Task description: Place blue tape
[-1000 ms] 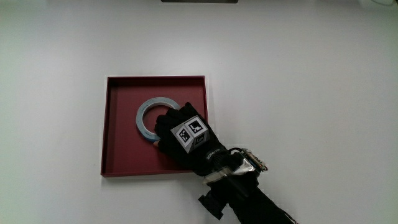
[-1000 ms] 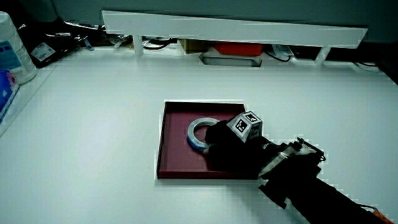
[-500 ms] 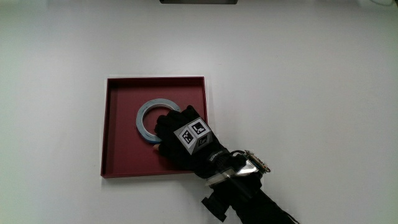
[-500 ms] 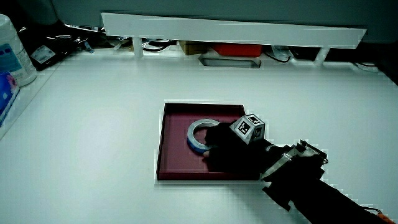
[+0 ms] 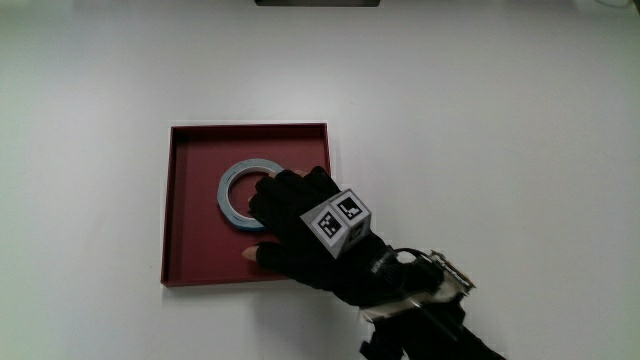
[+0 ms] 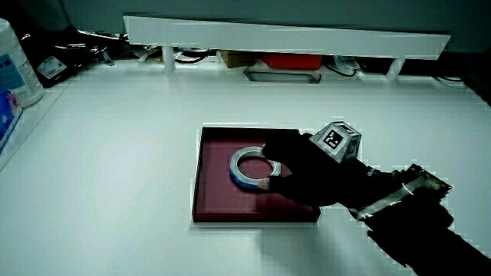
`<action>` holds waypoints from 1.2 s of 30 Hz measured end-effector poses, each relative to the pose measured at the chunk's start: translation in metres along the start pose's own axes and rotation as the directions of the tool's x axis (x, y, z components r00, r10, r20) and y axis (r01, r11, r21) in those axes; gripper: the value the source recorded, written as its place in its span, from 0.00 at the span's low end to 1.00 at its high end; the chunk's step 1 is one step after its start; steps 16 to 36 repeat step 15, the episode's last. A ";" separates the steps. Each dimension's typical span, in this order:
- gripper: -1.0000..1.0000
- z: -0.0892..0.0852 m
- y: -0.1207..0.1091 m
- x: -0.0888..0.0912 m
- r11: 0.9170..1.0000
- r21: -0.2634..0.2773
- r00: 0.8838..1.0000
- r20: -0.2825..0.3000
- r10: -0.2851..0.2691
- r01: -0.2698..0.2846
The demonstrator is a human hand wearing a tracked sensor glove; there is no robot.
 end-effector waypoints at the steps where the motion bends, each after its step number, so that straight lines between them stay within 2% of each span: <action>1: 0.00 0.006 -0.004 -0.003 1.000 -0.005 1.000 -0.005 0.004 -0.004; 5: 0.00 0.012 -0.022 -0.005 0.999 -0.051 1.000 0.025 0.007 -0.005; 7: 0.00 0.022 -0.032 -0.009 0.996 -0.085 1.000 0.005 -0.002 0.003; 12: 0.00 0.033 -0.062 -0.009 0.994 -0.108 0.999 0.037 -0.006 0.010; 15: 0.00 0.044 -0.076 -0.010 0.991 -0.135 1.000 -0.001 -0.011 0.011; 36: 0.00 0.044 -0.076 -0.010 0.991 -0.135 1.000 -0.001 -0.011 0.011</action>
